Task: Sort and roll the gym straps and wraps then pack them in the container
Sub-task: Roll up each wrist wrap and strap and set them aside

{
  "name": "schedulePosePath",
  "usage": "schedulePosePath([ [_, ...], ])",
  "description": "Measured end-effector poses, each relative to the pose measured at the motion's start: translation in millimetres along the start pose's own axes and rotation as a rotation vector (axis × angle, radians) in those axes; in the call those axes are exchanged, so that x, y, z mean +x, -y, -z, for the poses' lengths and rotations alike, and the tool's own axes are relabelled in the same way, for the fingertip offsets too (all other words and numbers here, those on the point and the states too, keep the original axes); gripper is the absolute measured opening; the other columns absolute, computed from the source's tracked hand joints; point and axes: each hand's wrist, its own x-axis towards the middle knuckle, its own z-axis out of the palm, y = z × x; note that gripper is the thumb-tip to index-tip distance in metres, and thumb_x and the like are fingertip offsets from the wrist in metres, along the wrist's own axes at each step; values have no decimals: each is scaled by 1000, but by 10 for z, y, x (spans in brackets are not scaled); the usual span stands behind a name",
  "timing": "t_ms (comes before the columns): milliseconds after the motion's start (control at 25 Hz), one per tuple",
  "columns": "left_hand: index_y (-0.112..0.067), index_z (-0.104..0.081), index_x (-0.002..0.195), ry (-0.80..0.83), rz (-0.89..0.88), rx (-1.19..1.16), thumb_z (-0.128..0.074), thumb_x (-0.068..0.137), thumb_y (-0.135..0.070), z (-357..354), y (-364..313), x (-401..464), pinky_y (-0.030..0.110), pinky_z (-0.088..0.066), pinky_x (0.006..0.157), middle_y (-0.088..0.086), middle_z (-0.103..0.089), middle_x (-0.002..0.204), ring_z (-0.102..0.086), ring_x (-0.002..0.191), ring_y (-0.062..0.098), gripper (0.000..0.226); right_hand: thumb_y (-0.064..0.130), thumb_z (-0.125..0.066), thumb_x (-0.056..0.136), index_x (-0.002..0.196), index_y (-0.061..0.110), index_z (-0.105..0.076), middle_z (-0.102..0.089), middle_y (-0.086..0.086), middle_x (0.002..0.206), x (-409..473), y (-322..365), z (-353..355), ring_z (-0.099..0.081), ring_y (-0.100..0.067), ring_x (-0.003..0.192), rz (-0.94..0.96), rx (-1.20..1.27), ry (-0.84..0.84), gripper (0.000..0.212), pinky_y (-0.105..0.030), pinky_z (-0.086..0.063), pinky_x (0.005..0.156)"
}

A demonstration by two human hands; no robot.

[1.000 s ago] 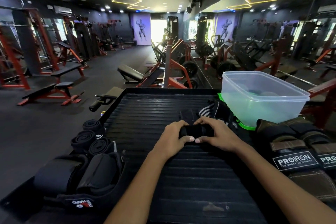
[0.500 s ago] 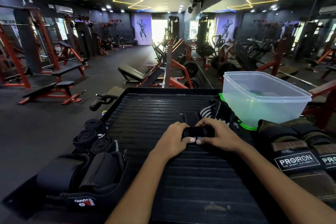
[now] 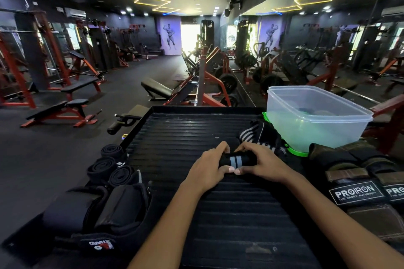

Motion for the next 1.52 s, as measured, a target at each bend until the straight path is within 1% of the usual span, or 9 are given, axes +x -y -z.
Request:
schedulePosePath([
  [160, -23, -54, 113, -51, 15, -51, -67, 87, -29, -15, 45, 13, 27, -44, 84, -2, -53, 103, -51, 95, 13, 29, 40, -84, 69, 101, 20, -65, -60, 3, 100, -3, 0, 9, -57, -9, 92, -53, -26, -33, 42, -27, -45, 81],
  [480, -19, -62, 113, -51, 80, -159, -63, 91, -21, 18, 20, 26, 18, -37, 81, 4, -58, 106, -54, 99, 14, 22, 33, -82, 73, 86, 19, -73, -46, 6, 127, 7, 57, -49, -52, -5, 110, -275, 327, -146, 21, -11, -36, 82],
  [600, -19, -62, 113, -44, 71, -167, -65, 90, -19, 33, 10, 18, 13, -35, 81, 2, -58, 107, -53, 99, 11, 23, 32, -74, 82, 71, 20, -76, -54, 0, 121, 42, 41, -88, -50, -6, 116, -320, 403, -249, 17, -21, -33, 92],
  [720, -18, -62, 113, -26, 49, -165, -67, 88, -18, 53, 2, 11, 6, -33, 78, 2, -57, 107, -52, 99, 9, 25, 19, -77, 80, 86, 16, -76, -65, 4, 104, 52, 69, -110, -59, -6, 102, -313, 503, -271, 6, -28, -41, 92],
  [880, -18, -62, 111, -27, 35, -166, -68, 87, -17, 61, 7, 2, 6, -34, 79, 4, -57, 106, -54, 101, 13, 25, 7, -82, 71, 116, 16, -57, -61, -5, 106, 39, 51, -106, -60, -14, 101, -403, 679, -373, 52, -31, -49, 92],
  [1000, -18, -63, 111, -34, 38, -163, -68, 87, -17, 62, -3, 3, 3, -33, 78, 3, -58, 106, -53, 101, 12, 25, -1, -80, 71, 121, 12, -51, -64, -7, 91, 73, 16, -125, -64, -18, 94, -426, 786, -363, 59, -32, -51, 93],
  [1160, -19, -63, 110, -30, 47, -171, -69, 86, -17, 66, -11, 8, 5, -34, 78, 3, -58, 106, -54, 101, 11, 25, 4, -75, 79, 86, 4, -69, -69, -17, 85, 70, 26, -139, -66, -23, 84, -318, 705, -295, 9, -37, -52, 85],
  [1320, -21, -64, 108, -36, 49, -177, -70, 85, -17, 64, -5, -3, 9, -37, 79, 1, -59, 105, -55, 99, 11, 24, 9, -69, 86, 60, 4, -45, -38, -8, 64, 72, 23, -137, -37, -18, 64, -226, 554, -334, 36, -32, -35, 67],
  [1520, -19, -61, 98, -98, 119, -214, -75, 80, -17, 18, -41, -4, 15, -41, 77, -1, -62, 101, -56, 90, 8, 23, 8, -69, 85, 53, 23, -40, -37, 7, 59, 47, 27, -109, -37, -11, 62, -157, 474, -337, 46, -29, -33, 65],
])
